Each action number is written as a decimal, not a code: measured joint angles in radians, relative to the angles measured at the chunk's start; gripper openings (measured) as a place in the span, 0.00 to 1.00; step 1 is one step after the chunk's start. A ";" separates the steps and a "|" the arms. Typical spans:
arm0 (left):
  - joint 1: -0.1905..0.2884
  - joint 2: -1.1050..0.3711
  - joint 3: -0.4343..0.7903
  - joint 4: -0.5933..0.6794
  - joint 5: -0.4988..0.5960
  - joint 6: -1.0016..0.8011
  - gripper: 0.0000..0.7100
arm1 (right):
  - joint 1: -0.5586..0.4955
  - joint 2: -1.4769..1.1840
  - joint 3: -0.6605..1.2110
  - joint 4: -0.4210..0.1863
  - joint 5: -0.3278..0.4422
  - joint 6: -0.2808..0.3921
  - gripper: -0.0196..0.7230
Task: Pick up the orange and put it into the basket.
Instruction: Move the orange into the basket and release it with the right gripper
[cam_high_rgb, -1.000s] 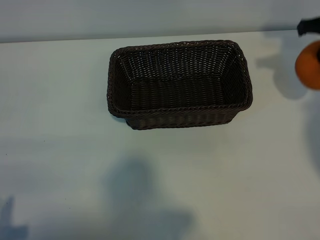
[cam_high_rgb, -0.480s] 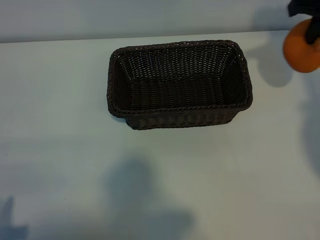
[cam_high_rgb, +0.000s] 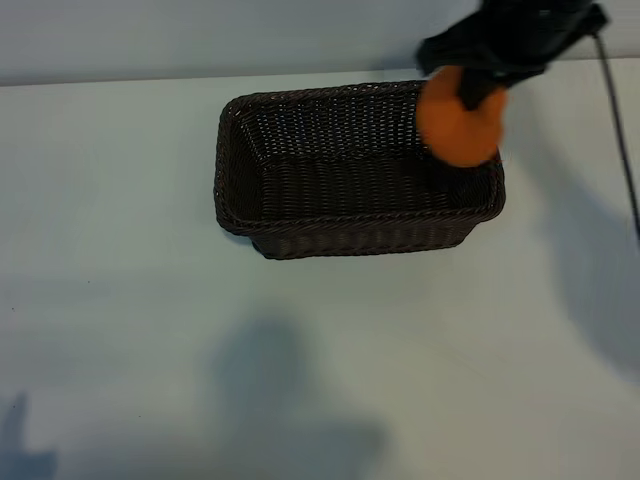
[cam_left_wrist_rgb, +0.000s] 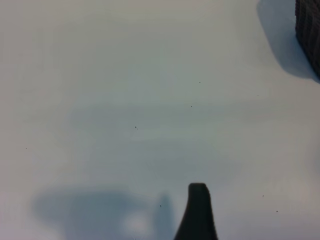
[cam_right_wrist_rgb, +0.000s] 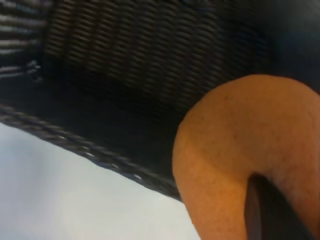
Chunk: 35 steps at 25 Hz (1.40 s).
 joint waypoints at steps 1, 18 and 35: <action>0.000 0.000 0.000 0.000 0.000 0.000 0.84 | 0.012 0.024 -0.027 -0.001 0.005 0.000 0.11; 0.000 0.000 0.000 0.000 0.000 0.000 0.84 | 0.051 0.317 -0.200 -0.022 0.003 0.010 0.11; 0.000 0.000 0.001 0.000 0.000 -0.002 0.84 | 0.051 0.374 -0.201 -0.011 -0.001 0.010 0.18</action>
